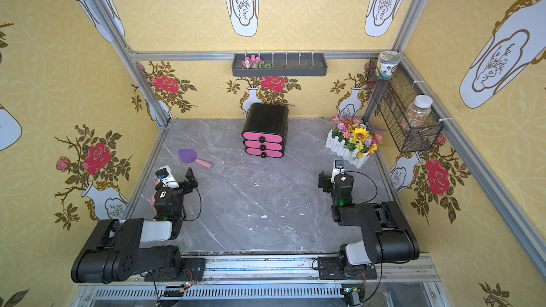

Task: Put the binder clips in the drawer according to color
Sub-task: Reset both arms

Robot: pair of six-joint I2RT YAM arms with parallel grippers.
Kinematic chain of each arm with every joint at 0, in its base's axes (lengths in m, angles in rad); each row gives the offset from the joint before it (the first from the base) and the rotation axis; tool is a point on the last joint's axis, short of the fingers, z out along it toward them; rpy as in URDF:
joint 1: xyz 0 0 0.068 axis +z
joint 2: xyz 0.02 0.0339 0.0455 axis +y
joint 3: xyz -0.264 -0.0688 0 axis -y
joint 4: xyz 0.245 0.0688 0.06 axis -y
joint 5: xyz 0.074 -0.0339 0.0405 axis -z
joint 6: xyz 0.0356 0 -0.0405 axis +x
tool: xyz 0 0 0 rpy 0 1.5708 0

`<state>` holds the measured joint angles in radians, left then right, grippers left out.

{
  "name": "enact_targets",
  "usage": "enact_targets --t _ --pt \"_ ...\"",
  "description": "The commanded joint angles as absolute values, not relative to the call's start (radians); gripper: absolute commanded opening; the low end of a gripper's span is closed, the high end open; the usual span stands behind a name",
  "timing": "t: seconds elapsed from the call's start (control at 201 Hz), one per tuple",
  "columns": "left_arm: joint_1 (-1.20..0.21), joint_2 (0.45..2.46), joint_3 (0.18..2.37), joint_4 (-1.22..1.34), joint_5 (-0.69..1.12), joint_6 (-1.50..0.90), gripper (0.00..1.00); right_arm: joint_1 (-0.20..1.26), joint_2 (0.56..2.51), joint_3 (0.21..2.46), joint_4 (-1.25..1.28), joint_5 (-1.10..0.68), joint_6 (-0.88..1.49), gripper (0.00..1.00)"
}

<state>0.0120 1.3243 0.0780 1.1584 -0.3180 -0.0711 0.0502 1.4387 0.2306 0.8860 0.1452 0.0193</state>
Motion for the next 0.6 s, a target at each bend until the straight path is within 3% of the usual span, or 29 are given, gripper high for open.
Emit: enact_targets --t 0.0,0.593 --pt "0.012 1.324 0.072 1.183 -0.309 -0.067 1.00 0.050 1.434 0.232 0.913 0.146 0.020 0.97" --pt "0.012 1.324 0.075 1.184 -0.309 -0.067 1.00 0.047 1.441 0.241 0.902 0.136 0.021 0.97"
